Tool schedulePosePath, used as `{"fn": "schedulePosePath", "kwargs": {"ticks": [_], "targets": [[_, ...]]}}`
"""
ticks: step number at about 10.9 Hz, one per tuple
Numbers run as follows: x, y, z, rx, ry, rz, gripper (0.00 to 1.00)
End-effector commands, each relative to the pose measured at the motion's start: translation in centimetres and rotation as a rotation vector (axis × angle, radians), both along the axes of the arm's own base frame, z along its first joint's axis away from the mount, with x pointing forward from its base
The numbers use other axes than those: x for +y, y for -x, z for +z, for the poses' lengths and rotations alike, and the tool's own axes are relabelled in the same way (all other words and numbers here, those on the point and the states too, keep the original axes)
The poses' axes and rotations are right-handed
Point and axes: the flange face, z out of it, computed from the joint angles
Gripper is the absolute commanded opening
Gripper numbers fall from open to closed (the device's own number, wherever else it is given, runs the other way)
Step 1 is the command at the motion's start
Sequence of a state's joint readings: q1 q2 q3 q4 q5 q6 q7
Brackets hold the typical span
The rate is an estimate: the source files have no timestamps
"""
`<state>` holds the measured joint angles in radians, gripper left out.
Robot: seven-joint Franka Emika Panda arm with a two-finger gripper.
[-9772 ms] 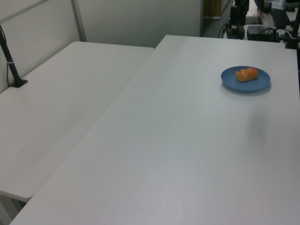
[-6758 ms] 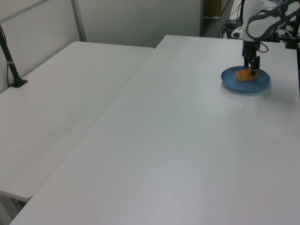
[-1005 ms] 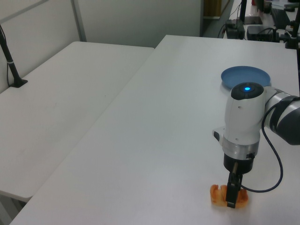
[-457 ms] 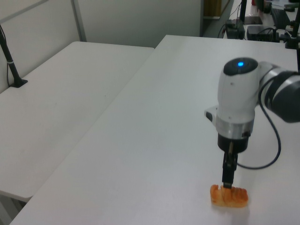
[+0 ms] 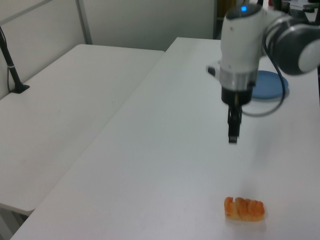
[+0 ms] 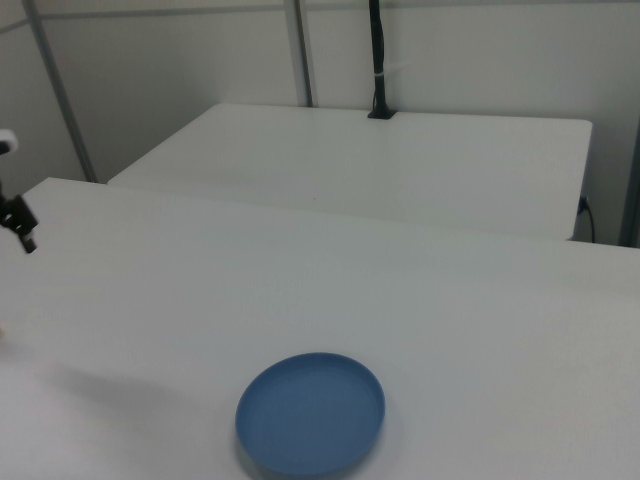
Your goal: Put the bread on the table
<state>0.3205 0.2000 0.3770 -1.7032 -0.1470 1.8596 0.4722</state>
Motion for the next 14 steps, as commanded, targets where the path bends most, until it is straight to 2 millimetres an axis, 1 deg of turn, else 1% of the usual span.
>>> {"fn": "schedulePosePath", "kwargs": {"ticks": [1,3,5,6,7,8,9,10,11,12,13,14], "targets": [[-7.8,-2.6,4.1,-0.015,0.035,0.002,1.00],[-14.1,-4.1,6.2,0.002,0.044,-0.022,1.00],[-21.7,-5.5,8.7,0.014,-0.014,-0.090,1.00],[-25.2,-5.9,9.8,0.003,-0.027,-0.131,1.00],[-28.7,-6.4,10.1,-0.001,-0.030,-0.179,1.00],[-32.0,-6.4,10.9,-0.014,-0.035,-0.225,1.00],[-34.7,-6.5,11.2,-0.019,-0.035,-0.245,1.00],[-37.4,-6.2,11.9,-0.030,-0.036,-0.246,1.00],[-38.9,-5.7,12.7,-0.030,-0.037,-0.265,1.00],[-39.6,-5.1,12.7,0.013,-0.029,-0.271,1.00],[-40.3,-5.0,13.4,0.007,-0.033,-0.282,1.00],[-40.4,-5.0,13.4,0.009,-0.032,-0.286,1.00]]}}
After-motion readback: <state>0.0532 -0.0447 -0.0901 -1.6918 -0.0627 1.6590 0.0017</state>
